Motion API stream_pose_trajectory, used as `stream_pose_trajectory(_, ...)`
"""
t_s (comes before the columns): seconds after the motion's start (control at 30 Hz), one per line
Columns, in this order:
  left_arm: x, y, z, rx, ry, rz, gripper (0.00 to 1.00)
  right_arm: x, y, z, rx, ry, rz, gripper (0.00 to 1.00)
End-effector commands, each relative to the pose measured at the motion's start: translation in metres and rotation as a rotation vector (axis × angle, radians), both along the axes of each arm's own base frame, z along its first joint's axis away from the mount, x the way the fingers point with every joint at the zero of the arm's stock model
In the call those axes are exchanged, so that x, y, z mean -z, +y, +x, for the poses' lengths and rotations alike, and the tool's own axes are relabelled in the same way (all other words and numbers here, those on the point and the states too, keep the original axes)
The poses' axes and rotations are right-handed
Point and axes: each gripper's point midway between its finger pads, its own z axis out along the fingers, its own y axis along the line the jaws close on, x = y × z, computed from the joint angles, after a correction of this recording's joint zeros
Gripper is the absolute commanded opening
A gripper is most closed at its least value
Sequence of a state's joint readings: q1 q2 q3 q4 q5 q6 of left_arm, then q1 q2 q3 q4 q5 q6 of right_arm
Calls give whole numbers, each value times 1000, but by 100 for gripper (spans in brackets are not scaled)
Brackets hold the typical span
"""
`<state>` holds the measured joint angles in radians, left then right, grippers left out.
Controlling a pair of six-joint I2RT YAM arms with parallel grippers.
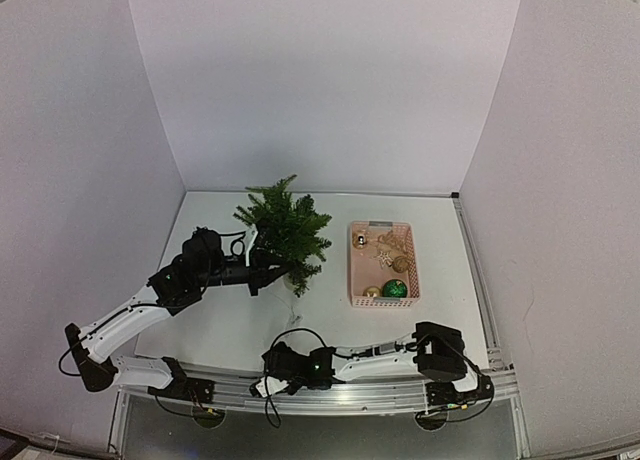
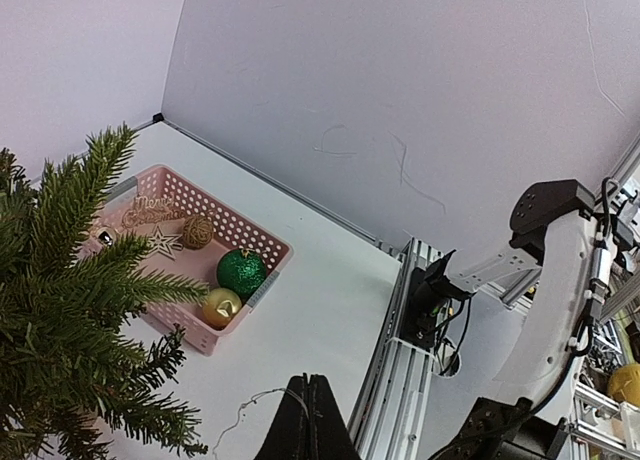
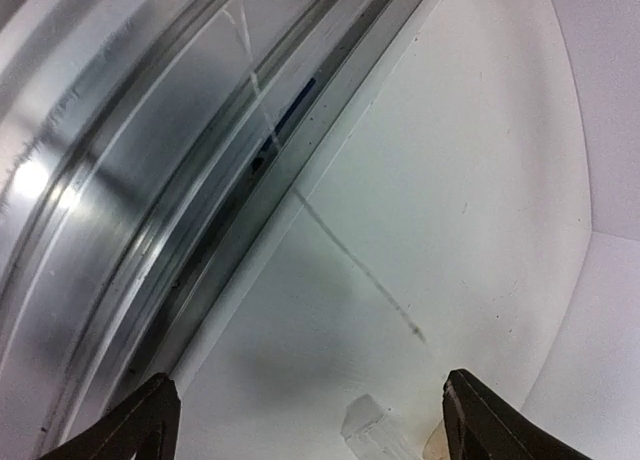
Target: Decorate the small christmas tree
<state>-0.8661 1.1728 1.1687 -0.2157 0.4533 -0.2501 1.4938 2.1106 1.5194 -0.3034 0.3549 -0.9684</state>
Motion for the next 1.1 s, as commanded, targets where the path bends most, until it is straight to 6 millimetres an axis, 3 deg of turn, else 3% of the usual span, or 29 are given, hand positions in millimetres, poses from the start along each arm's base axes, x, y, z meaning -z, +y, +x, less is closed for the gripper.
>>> stream_pose_trajectory(0.0, -8, 0, 0, 14, -32, -29, 0, -20, 14, 29, -27, -99, 11, 79)
stream_pose_trajectory(0.2, -9, 1, 1, 14, -34, -31, 0, -21, 23, 34, -40, -99, 19, 73)
stream_pose_trajectory(0.43, -11, 3, 3, 5, -40, -35, 0, -18, 28, 36, -55, -103, 13, 40)
stream_pose_trajectory(0.6, -9, 5, 6, -6, -33, -30, 0, -35, 35, 38, -39, -84, 50, 13)
stream_pose_trajectory(0.7, -2, 10, 13, -43, -4, -16, 0, -55, 37, 31, 4, -2, 79, 0)
stream_pose_trajectory(0.93, 35, 30, 30, -104, 38, 44, 0, -143, 27, -4, 87, 318, 289, 0)
stream_pose_trajectory(1.07, 42, 28, 30, -89, 27, 45, 0, -188, 13, -6, 149, 414, 393, 0)
